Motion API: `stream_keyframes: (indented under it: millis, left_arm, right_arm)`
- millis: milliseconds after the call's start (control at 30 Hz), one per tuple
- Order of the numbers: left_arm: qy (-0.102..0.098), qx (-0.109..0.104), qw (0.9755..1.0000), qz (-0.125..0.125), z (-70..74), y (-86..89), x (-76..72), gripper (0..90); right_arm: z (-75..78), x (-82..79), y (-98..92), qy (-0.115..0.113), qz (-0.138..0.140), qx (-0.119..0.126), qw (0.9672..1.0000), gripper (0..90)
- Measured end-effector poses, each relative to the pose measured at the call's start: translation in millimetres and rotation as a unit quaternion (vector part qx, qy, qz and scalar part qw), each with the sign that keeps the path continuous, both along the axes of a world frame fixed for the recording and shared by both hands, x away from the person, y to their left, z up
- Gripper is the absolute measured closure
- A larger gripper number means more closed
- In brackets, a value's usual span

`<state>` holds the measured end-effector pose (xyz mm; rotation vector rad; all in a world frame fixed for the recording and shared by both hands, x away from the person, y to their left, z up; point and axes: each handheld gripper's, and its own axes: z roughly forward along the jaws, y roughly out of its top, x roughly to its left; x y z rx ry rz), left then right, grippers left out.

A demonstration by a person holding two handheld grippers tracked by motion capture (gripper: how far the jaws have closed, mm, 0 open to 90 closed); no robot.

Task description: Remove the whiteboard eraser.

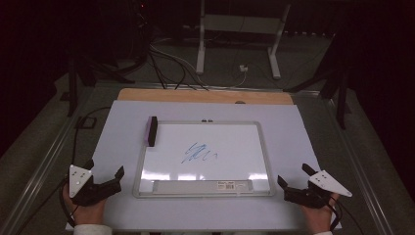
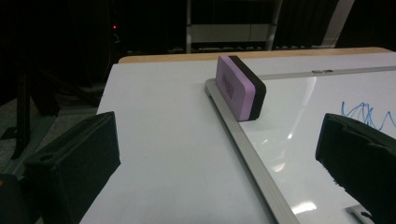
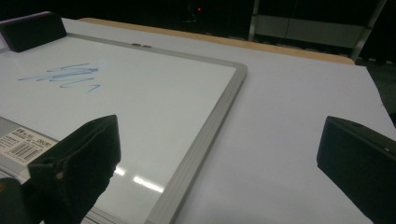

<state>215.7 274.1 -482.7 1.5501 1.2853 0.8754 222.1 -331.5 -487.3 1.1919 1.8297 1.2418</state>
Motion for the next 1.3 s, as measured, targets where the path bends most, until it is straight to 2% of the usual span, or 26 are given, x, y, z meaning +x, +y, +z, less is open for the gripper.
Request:
stream_keyframes:
  millis: [300, 400, 533, 767, 967, 1300]
  left_arm:
    - [0.011, -0.002, 0.9999, 0.013, 0.3, 0.5, -1.0, 0.6]
    - [0.015, 0.003, 0.9997, 0.017, 3.3, 0.9, 0.1, 0.6]
    - [0.016, -0.001, 0.9997, 0.02, 10.2, 2.1, 2.2, 0.6]
    - [0.017, -0.001, 0.9998, 0.014, 18.9, 2.1, 5.5, 0.6]
    - [0.021, 0.007, 0.9997, 0.006, 23.4, 1.3, 11.0, 0.6]
    - [0.022, -0.004, 0.9997, 0.005, 31.6, 5.9, 23.4, 0.6]
  right_arm:
    - [0.3, -0.1, -1.0, -0.014, 0.003, 0.003, 0.9999, 0.2]
    - [0.4, -0.3, -1.5, -0.016, 0.004, 0.01, 0.9998, 0.2]
    - [1.6, -2.2, -1.9, -0.021, 0.004, 0.019, 0.9996, 0.2]
    - [1.4, -2.2, -3.1, -0.023, 0.003, 0.022, 0.9995, 0.2]
    - [0.9, -1.7, -3.1, -0.022, -0.001, 0.026, 0.9994, 0.2]
    - [1.3, -2.4, -2.4, -0.023, -0.004, 0.025, 0.9994, 0.2]
